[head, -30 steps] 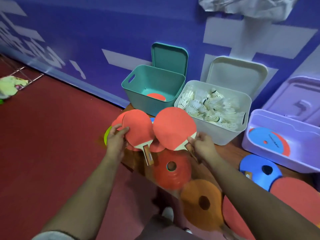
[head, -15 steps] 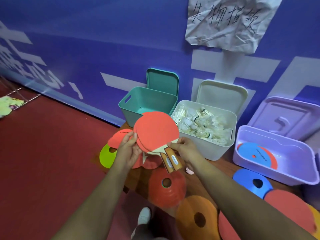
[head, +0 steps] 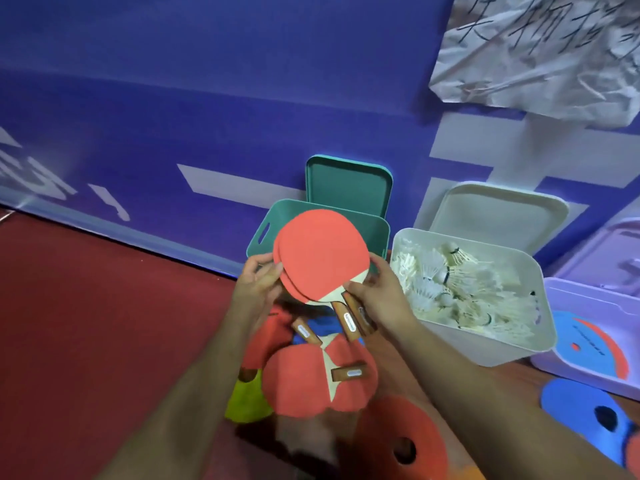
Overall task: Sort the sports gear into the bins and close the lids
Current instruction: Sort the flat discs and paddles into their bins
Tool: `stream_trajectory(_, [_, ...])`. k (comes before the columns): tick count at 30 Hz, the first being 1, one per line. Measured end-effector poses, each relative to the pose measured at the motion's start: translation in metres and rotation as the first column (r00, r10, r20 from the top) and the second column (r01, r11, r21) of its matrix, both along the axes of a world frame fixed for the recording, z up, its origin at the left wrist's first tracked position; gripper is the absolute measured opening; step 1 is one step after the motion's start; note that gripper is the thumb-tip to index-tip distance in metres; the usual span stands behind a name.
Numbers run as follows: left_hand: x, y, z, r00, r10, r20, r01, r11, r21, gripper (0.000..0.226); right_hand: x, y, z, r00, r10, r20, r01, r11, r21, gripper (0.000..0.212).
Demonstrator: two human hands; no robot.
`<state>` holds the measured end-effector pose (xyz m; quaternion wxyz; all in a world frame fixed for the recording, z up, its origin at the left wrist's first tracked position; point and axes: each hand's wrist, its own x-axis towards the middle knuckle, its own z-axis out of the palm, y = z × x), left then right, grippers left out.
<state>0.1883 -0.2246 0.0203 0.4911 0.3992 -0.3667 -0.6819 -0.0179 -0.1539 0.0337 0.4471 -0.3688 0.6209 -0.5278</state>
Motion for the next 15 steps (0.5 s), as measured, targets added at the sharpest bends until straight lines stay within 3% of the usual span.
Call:
stream_trajectory(4, [0.019,-0.078,0.001,0.969,-0.037,0.245,0.034,0.999,0.015,0.016,0.008,-0.051,-0.009,0.998,0.0,-0.057,0.006,0.995,0.098,0.062])
stream_trajectory(8, [0.02,-0.137,0.002,0.811,-0.246,0.531,0.239,0.967,0.084,0.039,0.004,-0.093,-0.01,0.984,0.091,-0.151,-0.068,0.985,0.156,0.062])
stream_trajectory(11, [0.014,-0.162,-0.005,0.778,-0.348,0.524,0.319,0.936,0.148,0.034,-0.002,-0.123,-0.012,0.976,0.134,-0.172,-0.098,0.974,0.203,0.069])
stream_trajectory(15, [-0.002,-0.18,-0.022,0.817,-0.352,0.456,0.274,0.934,0.231,0.03,-0.017,-0.16,-0.027,0.873,0.308,-0.379,-0.166,0.917,0.362,0.111])
